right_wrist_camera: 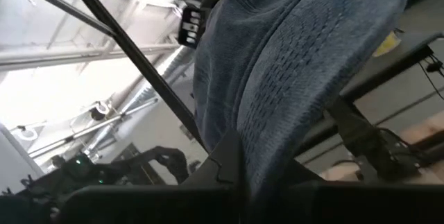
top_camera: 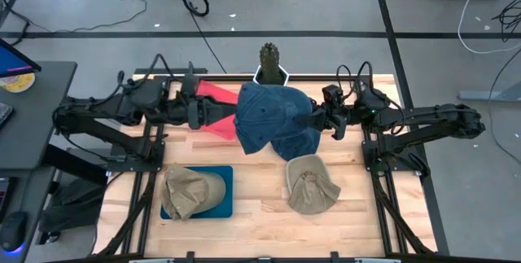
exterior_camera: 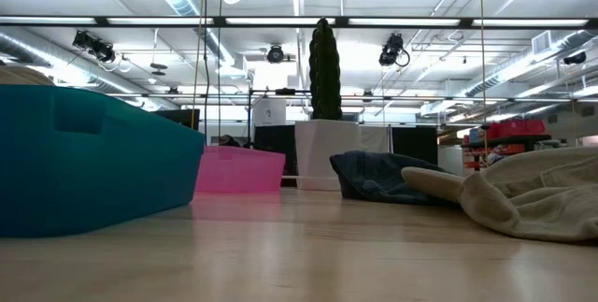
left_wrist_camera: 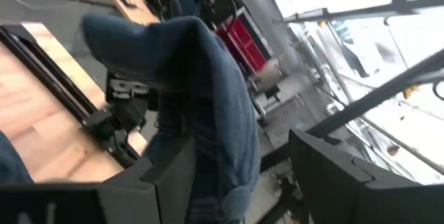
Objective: Pick & Place hat
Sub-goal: Put the bottom blue cap into the red bin
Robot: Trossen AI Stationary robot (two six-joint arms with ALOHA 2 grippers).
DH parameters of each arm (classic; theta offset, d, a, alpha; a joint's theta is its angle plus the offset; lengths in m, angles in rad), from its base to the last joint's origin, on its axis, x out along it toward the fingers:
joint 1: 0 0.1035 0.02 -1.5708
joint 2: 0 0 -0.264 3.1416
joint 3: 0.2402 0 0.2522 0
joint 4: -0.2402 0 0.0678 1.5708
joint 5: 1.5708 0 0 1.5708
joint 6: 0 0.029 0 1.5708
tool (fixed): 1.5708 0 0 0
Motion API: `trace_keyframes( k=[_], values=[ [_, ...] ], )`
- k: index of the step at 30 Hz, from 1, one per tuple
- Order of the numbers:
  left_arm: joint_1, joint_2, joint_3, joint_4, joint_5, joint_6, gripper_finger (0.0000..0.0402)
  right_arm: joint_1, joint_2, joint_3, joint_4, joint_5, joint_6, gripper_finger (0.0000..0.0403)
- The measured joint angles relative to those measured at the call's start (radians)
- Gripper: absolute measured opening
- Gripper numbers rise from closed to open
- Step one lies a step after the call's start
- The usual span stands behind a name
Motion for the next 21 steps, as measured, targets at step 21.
trace_keyframes(
  k=[21],
  values=[
    [0.019, 0.074, 0.000, 0.095, 0.207, -0.018, 0.0216, 0.000, 0.000, 0.000, -0.023, 0.031, -0.022, 0.0006]
  ],
)
